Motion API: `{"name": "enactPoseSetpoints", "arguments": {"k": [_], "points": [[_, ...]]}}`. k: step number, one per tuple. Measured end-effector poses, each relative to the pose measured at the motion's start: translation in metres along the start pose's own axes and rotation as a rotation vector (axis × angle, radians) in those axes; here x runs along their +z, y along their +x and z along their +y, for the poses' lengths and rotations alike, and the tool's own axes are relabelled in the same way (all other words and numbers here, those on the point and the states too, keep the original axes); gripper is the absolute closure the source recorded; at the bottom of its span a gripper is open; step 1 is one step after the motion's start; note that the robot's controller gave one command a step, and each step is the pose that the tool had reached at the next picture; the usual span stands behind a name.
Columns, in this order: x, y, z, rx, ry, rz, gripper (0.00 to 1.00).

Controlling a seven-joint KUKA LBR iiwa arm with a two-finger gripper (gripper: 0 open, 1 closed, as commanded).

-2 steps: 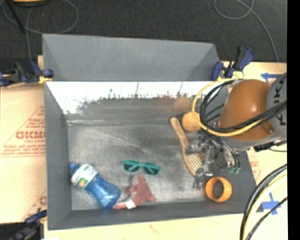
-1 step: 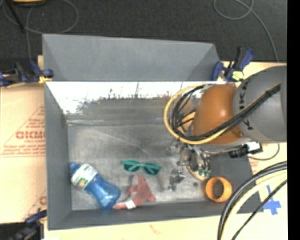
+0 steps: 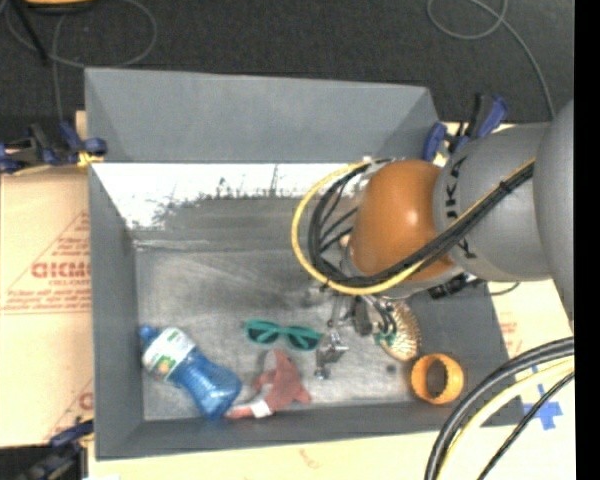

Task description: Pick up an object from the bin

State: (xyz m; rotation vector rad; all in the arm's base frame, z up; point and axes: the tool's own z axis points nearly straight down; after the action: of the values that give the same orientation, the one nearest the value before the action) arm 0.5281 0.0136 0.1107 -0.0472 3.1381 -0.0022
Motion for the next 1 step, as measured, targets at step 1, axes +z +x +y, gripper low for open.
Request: {"name": "enactPoseSetpoints", "arguments": {"k": [1], "points": [[0.0112, -0.0089, 0.0245, 0.025, -0.003, -0.002, 0.00]]}}
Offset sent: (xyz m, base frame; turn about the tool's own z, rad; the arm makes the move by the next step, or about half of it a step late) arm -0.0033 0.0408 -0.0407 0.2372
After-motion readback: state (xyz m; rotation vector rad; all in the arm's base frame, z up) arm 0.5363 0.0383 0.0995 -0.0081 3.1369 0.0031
